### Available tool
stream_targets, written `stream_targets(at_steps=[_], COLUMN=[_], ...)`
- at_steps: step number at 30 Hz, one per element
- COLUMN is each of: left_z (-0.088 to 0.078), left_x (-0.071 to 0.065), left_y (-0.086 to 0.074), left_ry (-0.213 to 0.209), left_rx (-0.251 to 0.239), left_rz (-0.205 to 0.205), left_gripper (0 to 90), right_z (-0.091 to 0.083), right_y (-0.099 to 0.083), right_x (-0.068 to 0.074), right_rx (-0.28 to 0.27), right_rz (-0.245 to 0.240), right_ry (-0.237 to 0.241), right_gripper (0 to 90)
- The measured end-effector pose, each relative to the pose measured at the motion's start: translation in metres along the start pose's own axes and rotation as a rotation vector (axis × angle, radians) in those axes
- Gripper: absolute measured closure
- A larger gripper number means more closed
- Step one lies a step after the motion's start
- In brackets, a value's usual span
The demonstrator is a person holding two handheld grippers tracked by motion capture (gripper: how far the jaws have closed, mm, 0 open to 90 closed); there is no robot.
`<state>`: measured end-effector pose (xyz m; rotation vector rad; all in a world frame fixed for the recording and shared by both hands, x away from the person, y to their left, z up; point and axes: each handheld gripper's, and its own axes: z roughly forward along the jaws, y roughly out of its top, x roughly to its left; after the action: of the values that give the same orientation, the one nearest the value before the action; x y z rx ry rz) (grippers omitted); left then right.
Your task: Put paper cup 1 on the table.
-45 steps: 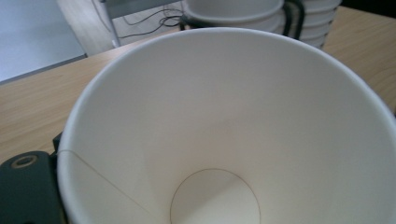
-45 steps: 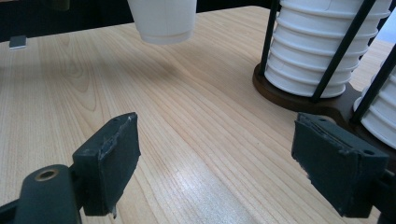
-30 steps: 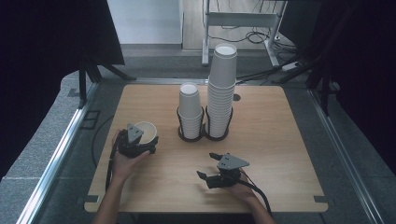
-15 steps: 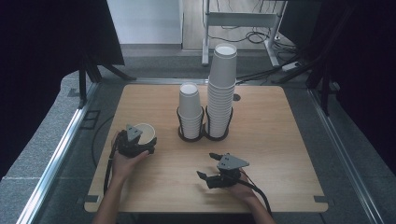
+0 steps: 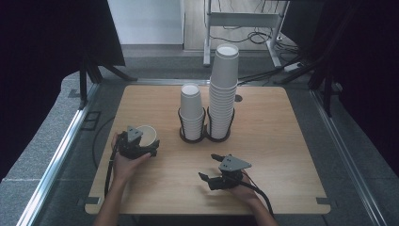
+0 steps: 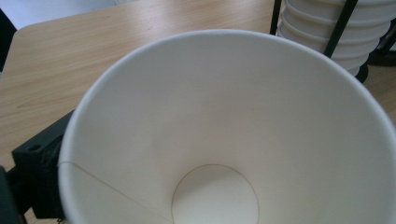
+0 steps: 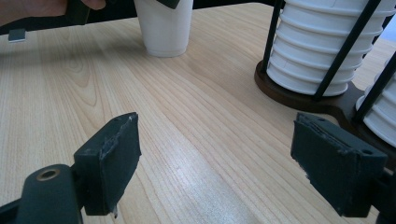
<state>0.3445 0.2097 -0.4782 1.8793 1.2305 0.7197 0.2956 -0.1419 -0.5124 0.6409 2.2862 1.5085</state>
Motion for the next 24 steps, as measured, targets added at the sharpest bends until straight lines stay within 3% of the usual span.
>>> stream_targets(at_steps=[2, 5, 15, 24], left_z=[-0.001, -0.007, -0.043, -0.054], left_x=[0.0, 0.0, -0.004, -0.002], left_y=[0.001, 0.001, 0.002, 0.007], left_ry=[0.018, 0.009, -0.046, -0.011], left_rx=[0.006, 0.002, -0.055, -0.085], left_rz=[-0.007, -0.019, -0.011, -0.007], left_gripper=[0.0, 0.0, 0.0, 0.0], right_z=[0.0, 0.0, -0.002, -0.002], right_y=[0.0, 0.0, -0.001, -0.001], right_x=[0.0, 0.0, -0.001, -0.002], right_rx=[-0.001, 0.002, 0.004, 0.006], right_rz=[0.0, -0.002, 0.001, 0.002], right_ry=[-0.001, 0.0, -0.003, -0.002], right_gripper=[15.8, 15.8, 15.7, 15.7])
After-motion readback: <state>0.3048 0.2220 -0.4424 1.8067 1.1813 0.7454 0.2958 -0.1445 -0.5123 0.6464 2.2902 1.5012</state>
